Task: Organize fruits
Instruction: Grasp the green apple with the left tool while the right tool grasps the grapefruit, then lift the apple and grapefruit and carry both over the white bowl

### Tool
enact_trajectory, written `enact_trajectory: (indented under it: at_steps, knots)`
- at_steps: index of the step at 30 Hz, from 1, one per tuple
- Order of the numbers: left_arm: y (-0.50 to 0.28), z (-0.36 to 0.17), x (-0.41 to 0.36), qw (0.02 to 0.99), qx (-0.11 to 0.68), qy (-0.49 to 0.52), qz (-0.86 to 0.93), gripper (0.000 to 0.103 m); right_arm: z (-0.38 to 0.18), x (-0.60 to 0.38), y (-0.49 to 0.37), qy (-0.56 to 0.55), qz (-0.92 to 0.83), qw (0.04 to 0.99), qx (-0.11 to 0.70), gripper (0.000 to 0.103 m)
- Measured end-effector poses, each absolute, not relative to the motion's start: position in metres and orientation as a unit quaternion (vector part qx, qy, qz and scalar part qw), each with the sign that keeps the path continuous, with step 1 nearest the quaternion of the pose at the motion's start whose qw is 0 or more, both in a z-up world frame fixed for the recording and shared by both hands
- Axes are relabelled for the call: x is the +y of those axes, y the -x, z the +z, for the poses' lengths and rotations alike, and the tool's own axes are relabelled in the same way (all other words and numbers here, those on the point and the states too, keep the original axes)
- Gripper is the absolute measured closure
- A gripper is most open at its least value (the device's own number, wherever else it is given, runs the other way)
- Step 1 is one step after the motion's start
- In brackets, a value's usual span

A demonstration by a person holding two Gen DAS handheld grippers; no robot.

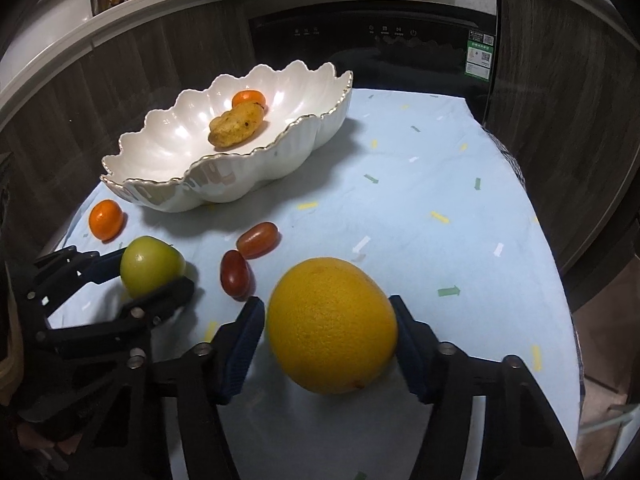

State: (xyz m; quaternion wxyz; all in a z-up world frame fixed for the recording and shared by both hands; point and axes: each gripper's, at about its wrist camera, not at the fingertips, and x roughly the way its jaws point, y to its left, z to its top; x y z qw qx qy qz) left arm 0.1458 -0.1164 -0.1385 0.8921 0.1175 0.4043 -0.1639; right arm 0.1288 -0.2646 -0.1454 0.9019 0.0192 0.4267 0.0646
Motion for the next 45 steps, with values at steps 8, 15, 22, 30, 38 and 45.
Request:
enact_trajectory:
  at_steps: [8, 15, 22, 30, 38, 45]
  knots:
    - [-0.143, -0.136, -0.116, 0.894, 0.402, -0.115, -0.163, 0.055, -0.143, -0.265, -0.125, -0.016, 0.063, 0.904, 0.422, 0.047]
    - [-0.138, -0.124, -0.114, 0.899, 0.391, -0.113, -0.165, 0.055, -0.131, -0.264, -0.118, -0.012, 0.059, 0.908, 0.414, 0.047]
    - [-0.131, -0.108, -0.108, 0.905, 0.376, -0.109, -0.163, 0.055, -0.115, -0.26, -0.109, -0.009, 0.058, 0.914, 0.401, 0.047]
    - [-0.122, -0.086, -0.099, 0.914, 0.358, -0.105, -0.158, 0.055, -0.092, -0.253, -0.102, -0.004, 0.06, 0.921, 0.384, 0.047]
    - [-0.121, -0.063, -0.086, 0.923, 0.343, -0.096, -0.146, 0.055, -0.07, -0.241, -0.098, 0.005, 0.066, 0.929, 0.365, 0.047]
    - [-0.123, -0.047, -0.074, 0.929, 0.333, -0.091, -0.135, 0.055, -0.053, -0.228, -0.102, 0.011, 0.076, 0.934, 0.35, 0.047]
